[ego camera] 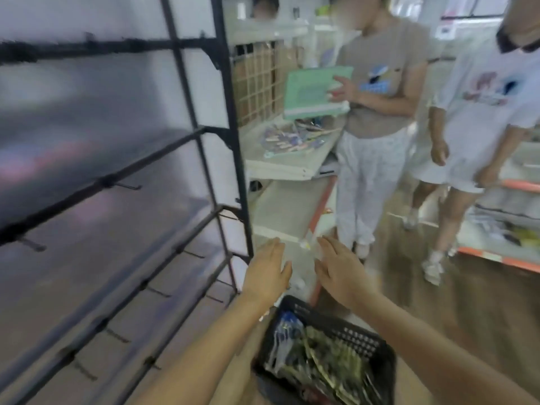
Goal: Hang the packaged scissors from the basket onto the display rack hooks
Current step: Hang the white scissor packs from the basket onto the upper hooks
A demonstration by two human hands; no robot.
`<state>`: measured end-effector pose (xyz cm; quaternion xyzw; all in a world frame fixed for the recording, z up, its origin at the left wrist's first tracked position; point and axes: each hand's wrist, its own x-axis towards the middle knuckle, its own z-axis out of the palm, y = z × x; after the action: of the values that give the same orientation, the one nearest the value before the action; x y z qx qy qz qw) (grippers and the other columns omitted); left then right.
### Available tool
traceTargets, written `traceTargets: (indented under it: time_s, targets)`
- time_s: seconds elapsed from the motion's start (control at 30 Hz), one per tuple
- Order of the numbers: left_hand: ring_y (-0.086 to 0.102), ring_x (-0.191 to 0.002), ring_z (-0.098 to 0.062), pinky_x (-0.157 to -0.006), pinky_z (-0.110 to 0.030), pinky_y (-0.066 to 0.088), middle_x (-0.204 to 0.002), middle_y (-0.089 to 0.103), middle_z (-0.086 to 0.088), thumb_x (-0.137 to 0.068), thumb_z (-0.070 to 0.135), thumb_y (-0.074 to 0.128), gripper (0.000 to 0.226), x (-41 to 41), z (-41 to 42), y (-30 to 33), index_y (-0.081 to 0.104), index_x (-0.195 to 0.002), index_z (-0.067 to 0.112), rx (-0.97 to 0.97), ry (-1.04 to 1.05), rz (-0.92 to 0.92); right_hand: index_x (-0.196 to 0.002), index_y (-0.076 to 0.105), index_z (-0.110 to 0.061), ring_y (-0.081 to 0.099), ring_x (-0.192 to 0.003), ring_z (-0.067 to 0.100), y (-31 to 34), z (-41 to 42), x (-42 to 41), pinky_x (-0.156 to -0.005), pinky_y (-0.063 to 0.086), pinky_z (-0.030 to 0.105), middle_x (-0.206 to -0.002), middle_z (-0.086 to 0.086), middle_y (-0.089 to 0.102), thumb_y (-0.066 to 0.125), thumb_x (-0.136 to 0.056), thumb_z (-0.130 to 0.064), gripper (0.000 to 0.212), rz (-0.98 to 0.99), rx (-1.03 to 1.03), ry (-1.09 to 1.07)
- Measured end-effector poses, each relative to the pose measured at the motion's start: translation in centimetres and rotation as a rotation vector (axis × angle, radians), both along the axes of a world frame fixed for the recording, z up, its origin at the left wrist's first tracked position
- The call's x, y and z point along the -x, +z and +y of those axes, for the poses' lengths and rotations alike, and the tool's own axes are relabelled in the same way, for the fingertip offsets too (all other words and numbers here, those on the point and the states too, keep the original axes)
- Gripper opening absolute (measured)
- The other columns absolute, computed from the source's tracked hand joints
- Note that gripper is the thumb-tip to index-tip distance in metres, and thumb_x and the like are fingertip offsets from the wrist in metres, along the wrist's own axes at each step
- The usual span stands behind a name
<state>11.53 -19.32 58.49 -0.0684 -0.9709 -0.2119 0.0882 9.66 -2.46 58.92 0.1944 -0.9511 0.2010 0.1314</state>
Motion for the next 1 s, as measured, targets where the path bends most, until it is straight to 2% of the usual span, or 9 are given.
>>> traceTargets:
  time_s: [0.1, 0.13, 0.27, 0.37, 0.53, 0.63, 0.77, 0.83, 1.0]
  targets:
    - [0.022, -0.142, -0.016, -0.111, -0.020, 0.010, -0.154, 0.026, -0.006, -0.100, 0.028, 0.038, 0.050, 2.0, 1.9, -3.5, 0.028, -0.146, 0.010, -0.037, -0.029, -0.081, -0.117, 0.059, 0.007, 0.063, -0.102, 0.037, -3.8, 2.2, 0.8, -0.084, 0.052, 0.040, -0.114, 0.021, 0.063, 0.070, -0.078, -0.007, 0.043, -0.113, 0.002, -0.065]
    - [0.024, -0.140, -0.016, -0.109, -0.019, 0.012, -0.152, 0.029, -0.006, -0.100, 0.026, 0.038, 0.048, 2.5, 2.4, -4.6, 0.030, -0.145, 0.009, -0.049, -0.047, -0.113, -0.117, 0.059, 0.007, 0.062, -0.104, 0.037, -5.1, 2.8, 1.0, -0.086, 0.051, 0.039, -0.115, 0.021, 0.063, 0.068, -0.078, -0.006, 0.041, -0.147, 0.002, -0.077]
    - [0.036, -0.131, -0.019, -0.105, -0.024, 0.026, -0.142, 0.041, -0.006, -0.099, 0.026, 0.041, 0.043, 4.5, 3.5, -10.1, 0.040, -0.138, 0.008, -0.057, -0.039, -0.291, -0.138, 0.041, 0.001, 0.039, -0.134, 0.029, -11.3, 4.6, 2.2, -0.108, 0.032, 0.034, -0.143, 0.016, 0.042, 0.048, -0.095, -0.014, 0.046, -0.294, -0.021, -0.097]
    - [0.046, -0.123, -0.022, -0.101, -0.030, 0.037, -0.131, 0.052, -0.007, -0.097, 0.027, 0.045, 0.038, 5.8, 3.8, -14.9, 0.051, -0.129, 0.009, -0.054, -0.046, -0.424, -0.145, 0.031, -0.005, 0.029, -0.140, 0.023, -16.5, 5.6, 2.8, -0.114, 0.024, 0.032, -0.150, 0.011, 0.032, 0.041, -0.098, -0.023, 0.052, -0.465, -0.082, -0.111]
    - [0.044, -0.126, -0.020, -0.098, -0.018, 0.029, -0.131, 0.049, -0.003, -0.098, 0.020, 0.045, 0.037, 6.0, 3.3, -21.5, 0.047, -0.132, 0.006, -0.035, -0.033, -0.569, -0.143, 0.037, -0.006, 0.036, -0.136, 0.023, -24.3, 6.8, 3.1, -0.111, 0.030, 0.030, -0.147, 0.009, 0.039, 0.045, -0.096, -0.024, 0.050, -0.660, -0.112, -0.170]
    - [0.046, -0.122, -0.021, -0.095, -0.022, 0.031, -0.129, 0.051, -0.006, -0.098, 0.020, 0.043, 0.033, 5.5, 2.5, -26.0, 0.051, -0.126, 0.004, -0.023, -0.012, -0.683, -0.142, 0.037, -0.007, 0.040, -0.133, 0.022, -28.4, 7.3, 2.7, -0.107, 0.032, 0.028, -0.145, 0.008, 0.040, 0.045, -0.096, -0.022, 0.049, -0.748, -0.131, -0.192]
    - [0.043, -0.124, -0.014, -0.100, -0.025, 0.038, -0.134, 0.049, 0.000, -0.098, 0.024, 0.040, 0.038, 5.1, 1.5, -32.3, 0.046, -0.134, 0.015, 0.018, -0.020, -0.780, -0.140, 0.039, -0.007, 0.042, -0.130, 0.023, -33.8, 7.5, 2.0, -0.105, 0.033, 0.028, -0.142, 0.008, 0.043, 0.044, -0.097, -0.020, 0.046, -0.870, -0.140, -0.253]
    - [0.037, -0.132, -0.014, -0.104, -0.022, 0.032, -0.143, 0.041, -0.001, -0.099, 0.025, 0.038, 0.041, 5.1, 1.2, -35.3, 0.041, -0.139, 0.013, 0.041, -0.062, -0.833, -0.137, 0.044, -0.008, 0.049, -0.122, 0.024, -37.0, 7.5, 1.3, -0.100, 0.040, 0.031, -0.136, 0.008, 0.050, 0.047, -0.095, -0.019, 0.044, -0.930, -0.141, -0.292]
    - [0.028, -0.138, -0.013, -0.111, -0.019, 0.020, -0.148, 0.035, 0.000, -0.100, 0.025, 0.036, 0.043, 6.3, 0.6, -43.0, 0.038, -0.141, 0.012, 0.073, -0.126, -0.880, -0.141, 0.035, -0.015, 0.046, -0.123, 0.018, -44.5, 6.7, 1.2, -0.101, 0.038, 0.026, -0.139, 0.001, 0.043, 0.045, -0.094, -0.022, 0.049, -1.049, -0.194, -0.333]
